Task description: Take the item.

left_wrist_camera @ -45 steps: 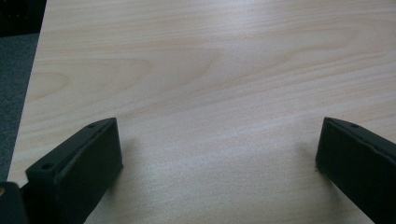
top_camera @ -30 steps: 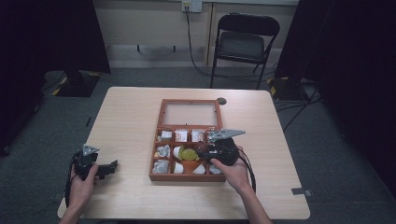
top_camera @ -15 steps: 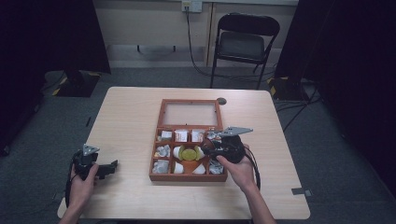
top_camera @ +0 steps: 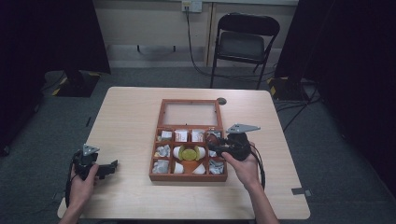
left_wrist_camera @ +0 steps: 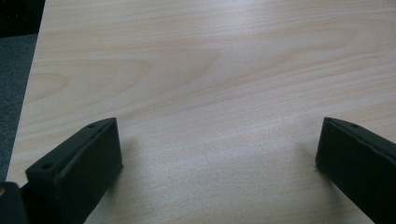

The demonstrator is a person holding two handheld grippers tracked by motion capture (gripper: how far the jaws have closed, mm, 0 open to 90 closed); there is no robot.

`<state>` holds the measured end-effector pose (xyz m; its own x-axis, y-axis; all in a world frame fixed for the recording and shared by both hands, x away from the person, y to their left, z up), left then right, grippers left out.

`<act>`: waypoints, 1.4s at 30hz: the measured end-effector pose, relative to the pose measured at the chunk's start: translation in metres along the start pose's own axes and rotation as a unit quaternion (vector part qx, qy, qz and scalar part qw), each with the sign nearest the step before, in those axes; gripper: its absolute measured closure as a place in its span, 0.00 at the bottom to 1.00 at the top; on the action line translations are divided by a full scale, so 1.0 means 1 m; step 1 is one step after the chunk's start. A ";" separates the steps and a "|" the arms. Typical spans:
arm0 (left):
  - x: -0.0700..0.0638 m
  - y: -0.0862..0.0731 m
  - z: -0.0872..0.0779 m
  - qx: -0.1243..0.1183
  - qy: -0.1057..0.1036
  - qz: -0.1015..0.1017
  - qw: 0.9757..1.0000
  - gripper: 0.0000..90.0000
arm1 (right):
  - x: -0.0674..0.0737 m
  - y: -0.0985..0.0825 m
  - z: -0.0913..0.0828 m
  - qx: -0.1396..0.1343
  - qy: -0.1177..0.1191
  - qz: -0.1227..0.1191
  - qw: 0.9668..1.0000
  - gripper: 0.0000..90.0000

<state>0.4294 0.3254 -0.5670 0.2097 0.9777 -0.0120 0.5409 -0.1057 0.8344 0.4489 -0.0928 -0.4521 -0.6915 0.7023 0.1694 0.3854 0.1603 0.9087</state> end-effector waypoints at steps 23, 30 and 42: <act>0.000 0.000 0.000 0.000 0.000 0.000 1.000 0.00 | -0.031 0.005 -0.020 -0.020 -0.033 0.025 0.999 0.63; 0.000 0.000 0.000 -0.001 0.000 0.000 1.000 0.00 | -0.046 0.004 -0.028 -0.026 -0.049 0.034 0.998 0.63; 0.000 0.000 0.000 0.000 0.000 0.000 1.000 0.00 | -0.062 -0.004 -0.032 -0.020 -0.067 0.039 0.997 0.63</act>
Point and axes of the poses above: each handheld gripper's, and its own axes: z roughly forward along the jaws, y roughly out of its top, x roughly to its left, the point moved 9 cm from there along z, roughly forward along the jaws, and after that the axes turned 11 degrees about -x, right-handed, at the moved point
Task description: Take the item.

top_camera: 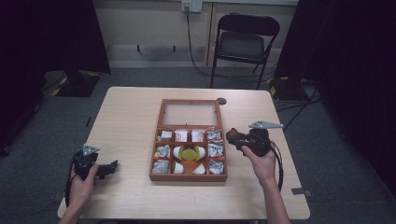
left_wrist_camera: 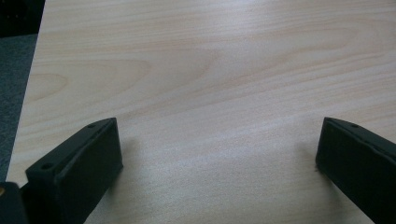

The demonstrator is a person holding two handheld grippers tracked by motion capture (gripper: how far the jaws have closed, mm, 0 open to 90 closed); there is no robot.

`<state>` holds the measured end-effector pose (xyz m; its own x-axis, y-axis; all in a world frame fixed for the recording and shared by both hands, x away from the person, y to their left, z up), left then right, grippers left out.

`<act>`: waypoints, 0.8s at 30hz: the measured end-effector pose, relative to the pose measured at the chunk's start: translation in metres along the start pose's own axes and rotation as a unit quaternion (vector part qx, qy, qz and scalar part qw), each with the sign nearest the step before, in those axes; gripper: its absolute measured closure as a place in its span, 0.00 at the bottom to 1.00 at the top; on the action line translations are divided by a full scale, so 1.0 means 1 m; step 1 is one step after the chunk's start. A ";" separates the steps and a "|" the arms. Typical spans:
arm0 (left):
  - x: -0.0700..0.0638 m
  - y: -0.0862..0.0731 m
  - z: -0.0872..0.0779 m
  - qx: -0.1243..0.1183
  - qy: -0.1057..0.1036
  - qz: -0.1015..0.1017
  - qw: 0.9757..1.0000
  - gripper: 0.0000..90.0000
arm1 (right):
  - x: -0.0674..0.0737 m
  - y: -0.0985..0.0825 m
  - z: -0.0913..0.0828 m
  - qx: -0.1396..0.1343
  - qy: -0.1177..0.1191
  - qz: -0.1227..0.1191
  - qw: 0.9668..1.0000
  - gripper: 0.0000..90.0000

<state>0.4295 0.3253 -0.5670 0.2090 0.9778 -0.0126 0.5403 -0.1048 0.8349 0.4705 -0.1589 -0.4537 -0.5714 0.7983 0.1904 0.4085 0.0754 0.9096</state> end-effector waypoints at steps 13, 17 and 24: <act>0.000 0.000 0.000 0.000 0.000 0.000 1.000 0.00 | -0.019 -0.011 0.003 0.018 -0.022 0.003 1.000 0.63; 0.000 0.000 0.000 0.000 0.000 0.000 1.000 0.00 | -0.024 -0.014 0.004 0.019 -0.026 0.007 0.999 0.63; 0.000 0.000 0.000 0.000 0.000 0.000 1.000 0.00 | -0.036 -0.030 0.008 0.040 -0.043 0.011 0.998 0.63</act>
Point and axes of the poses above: each handheld gripper's, and its own axes: z roughly forward along the jaws, y roughly out of its top, x roughly to its left, the point moved 9 cm from there along z, roughly forward along the jaws, and after that the axes turned 11 degrees about -x, right-handed, at the moved point
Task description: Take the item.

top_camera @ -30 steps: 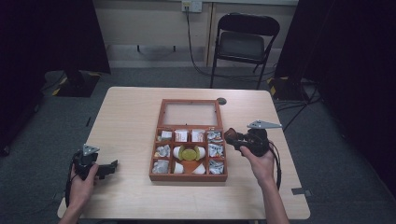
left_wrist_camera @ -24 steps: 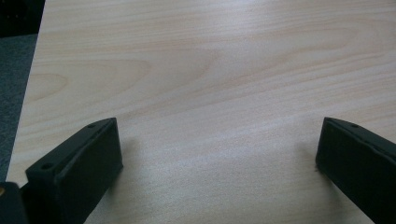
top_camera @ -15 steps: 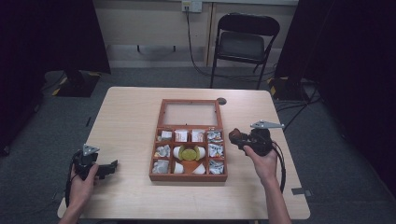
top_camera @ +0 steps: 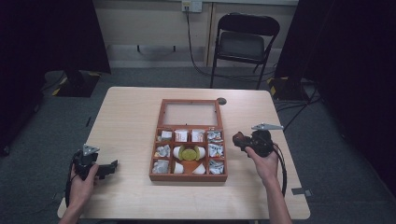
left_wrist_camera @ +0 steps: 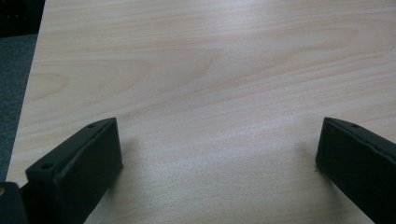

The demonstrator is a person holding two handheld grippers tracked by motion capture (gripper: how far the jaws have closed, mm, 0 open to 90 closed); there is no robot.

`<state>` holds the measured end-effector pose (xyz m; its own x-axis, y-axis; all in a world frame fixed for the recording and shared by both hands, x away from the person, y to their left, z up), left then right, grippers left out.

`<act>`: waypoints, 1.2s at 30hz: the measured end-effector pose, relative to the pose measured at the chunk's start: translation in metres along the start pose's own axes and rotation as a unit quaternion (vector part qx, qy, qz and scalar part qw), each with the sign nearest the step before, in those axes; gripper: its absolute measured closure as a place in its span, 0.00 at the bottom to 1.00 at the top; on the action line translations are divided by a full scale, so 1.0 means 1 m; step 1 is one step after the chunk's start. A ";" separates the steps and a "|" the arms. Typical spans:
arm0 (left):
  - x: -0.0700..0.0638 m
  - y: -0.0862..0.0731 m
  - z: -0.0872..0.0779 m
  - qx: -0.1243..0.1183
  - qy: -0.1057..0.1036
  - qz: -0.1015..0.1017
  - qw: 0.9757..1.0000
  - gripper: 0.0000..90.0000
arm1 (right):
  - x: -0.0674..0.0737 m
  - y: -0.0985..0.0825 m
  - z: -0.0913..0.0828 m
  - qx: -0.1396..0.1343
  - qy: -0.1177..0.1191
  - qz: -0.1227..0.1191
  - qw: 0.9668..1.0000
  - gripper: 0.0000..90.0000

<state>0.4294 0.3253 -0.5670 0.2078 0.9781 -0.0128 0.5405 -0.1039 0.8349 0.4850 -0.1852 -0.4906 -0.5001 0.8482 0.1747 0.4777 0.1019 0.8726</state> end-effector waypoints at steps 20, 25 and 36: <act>0.000 0.000 0.000 0.000 0.000 0.000 1.000 0.00 | -0.012 -0.029 0.016 0.044 -0.013 -0.005 0.999 0.63; 0.000 0.000 0.000 0.000 -0.001 0.001 1.000 0.00 | -0.012 -0.030 0.018 0.046 -0.015 -0.006 0.999 0.62; 0.000 0.000 0.000 0.000 0.000 0.000 1.000 0.00 | -0.014 -0.031 0.020 0.047 -0.024 -0.003 0.999 0.56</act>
Point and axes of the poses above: each handheld gripper's, and its own axes: z roughly forward along the jaws, y roughly out of its top, x roughly to its left, the point moved 9 cm from there along z, roughly forward along the jaws, and after that the axes turned 11 degrees about -x, right-handed, at the moved point
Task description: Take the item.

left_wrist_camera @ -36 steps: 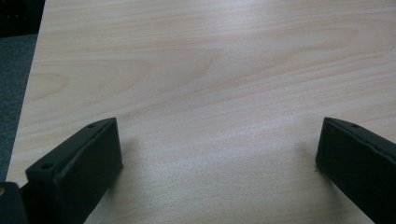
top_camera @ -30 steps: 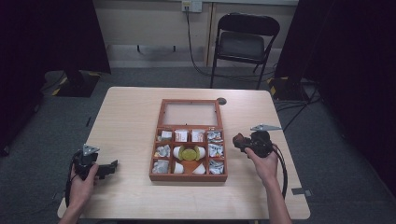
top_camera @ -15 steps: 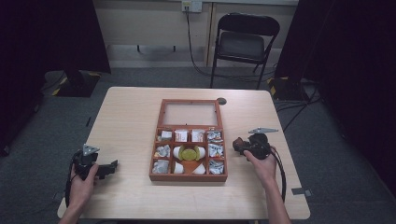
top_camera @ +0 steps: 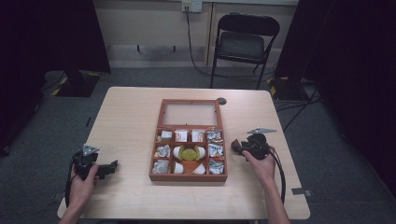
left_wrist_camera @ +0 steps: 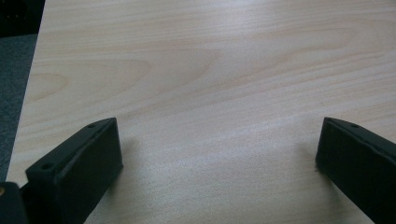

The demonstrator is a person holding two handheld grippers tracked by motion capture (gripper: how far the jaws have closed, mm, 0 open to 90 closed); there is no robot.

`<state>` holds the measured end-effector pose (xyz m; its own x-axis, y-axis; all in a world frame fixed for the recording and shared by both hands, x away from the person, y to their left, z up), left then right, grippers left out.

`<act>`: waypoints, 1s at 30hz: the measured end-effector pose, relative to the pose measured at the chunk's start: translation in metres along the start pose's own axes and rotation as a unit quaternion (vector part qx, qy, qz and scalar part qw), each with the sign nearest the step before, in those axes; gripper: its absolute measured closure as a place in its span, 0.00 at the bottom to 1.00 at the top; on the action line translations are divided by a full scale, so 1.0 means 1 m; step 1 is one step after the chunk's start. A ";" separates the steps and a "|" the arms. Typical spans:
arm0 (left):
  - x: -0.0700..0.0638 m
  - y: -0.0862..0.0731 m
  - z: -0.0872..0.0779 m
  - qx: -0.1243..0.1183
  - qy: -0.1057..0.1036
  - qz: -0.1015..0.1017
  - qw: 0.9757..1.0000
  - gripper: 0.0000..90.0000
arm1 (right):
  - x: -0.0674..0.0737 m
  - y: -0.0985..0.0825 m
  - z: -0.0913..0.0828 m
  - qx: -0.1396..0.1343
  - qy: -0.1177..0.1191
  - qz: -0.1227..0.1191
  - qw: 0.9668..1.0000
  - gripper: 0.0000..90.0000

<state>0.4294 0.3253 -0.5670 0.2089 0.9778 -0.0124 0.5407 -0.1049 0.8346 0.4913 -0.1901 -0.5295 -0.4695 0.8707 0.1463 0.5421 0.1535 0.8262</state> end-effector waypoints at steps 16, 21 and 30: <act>0.000 0.000 0.000 0.000 0.000 0.000 1.000 0.00 | 0.000 0.008 -0.012 -0.026 -0.002 0.015 1.000 0.37; 0.000 0.000 0.000 0.000 0.000 0.000 1.000 0.00 | -0.001 0.006 -0.020 -0.027 -0.005 0.015 1.000 0.35; 0.000 0.000 0.000 0.000 0.000 0.000 1.000 0.00 | -0.009 0.000 -0.048 -0.032 -0.022 0.018 0.999 0.26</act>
<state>0.4294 0.3254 -0.5670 0.2091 0.9778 -0.0122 0.5408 -0.1052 0.8345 0.4621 -0.2202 -0.5045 -0.4184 0.8951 0.1540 0.5123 0.0927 0.8538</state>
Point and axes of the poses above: each handheld gripper's, and its own axes: z roughly forward along the jaws, y roughly out of its top, x roughly to its left, the point moved 9 cm from there along z, roughly forward along the jaws, and after that the axes turned 11 degrees about -x, right-handed, at the moved point
